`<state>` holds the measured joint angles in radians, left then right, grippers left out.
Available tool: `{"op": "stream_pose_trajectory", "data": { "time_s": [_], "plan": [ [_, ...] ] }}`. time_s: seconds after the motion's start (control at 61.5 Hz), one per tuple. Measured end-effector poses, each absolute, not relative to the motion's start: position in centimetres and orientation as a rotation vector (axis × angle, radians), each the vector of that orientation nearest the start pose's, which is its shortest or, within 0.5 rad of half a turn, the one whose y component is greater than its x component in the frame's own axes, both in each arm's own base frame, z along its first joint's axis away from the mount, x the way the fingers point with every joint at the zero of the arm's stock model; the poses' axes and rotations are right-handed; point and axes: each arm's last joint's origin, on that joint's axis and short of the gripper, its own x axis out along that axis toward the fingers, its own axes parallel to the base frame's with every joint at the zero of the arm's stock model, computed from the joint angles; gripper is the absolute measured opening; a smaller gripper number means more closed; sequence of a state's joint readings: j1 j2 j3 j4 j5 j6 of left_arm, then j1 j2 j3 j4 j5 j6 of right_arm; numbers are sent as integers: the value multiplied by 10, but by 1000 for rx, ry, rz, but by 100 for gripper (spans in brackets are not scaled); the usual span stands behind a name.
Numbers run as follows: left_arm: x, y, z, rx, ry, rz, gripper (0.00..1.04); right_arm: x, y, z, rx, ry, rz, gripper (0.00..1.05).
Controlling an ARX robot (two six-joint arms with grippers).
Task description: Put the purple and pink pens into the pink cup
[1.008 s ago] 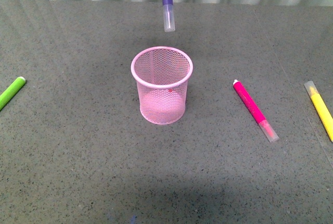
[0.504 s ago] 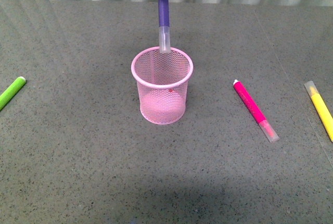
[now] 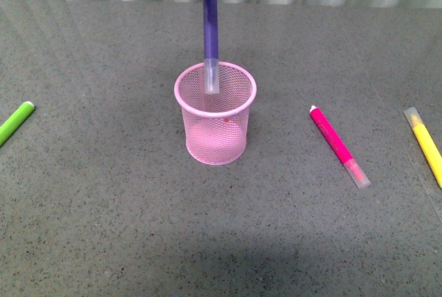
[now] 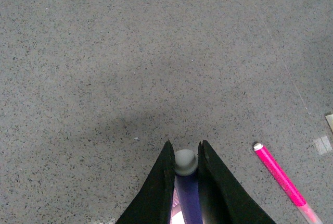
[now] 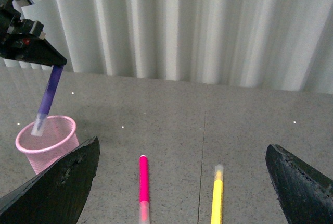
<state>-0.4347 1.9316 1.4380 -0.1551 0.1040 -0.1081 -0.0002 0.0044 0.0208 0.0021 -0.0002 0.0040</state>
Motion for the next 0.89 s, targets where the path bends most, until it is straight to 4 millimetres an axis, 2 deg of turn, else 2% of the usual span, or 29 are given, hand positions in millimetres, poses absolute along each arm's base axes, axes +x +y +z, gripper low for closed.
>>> {"op": "stream_pose_trajectory", "data": {
  "time_s": [0.634, 0.731, 0.894],
  "plan": [
    [391, -183, 227, 6, 677, -489, 6, 97, 0, 170, 4, -18, 0, 97],
    [391, -183, 227, 4, 678, -496, 18, 97, 0, 170, 4, -19, 0, 97],
    [391, -184, 227, 5, 677, -503, 45, 97, 0, 170, 4, -19, 0, 97]
  ]
}}
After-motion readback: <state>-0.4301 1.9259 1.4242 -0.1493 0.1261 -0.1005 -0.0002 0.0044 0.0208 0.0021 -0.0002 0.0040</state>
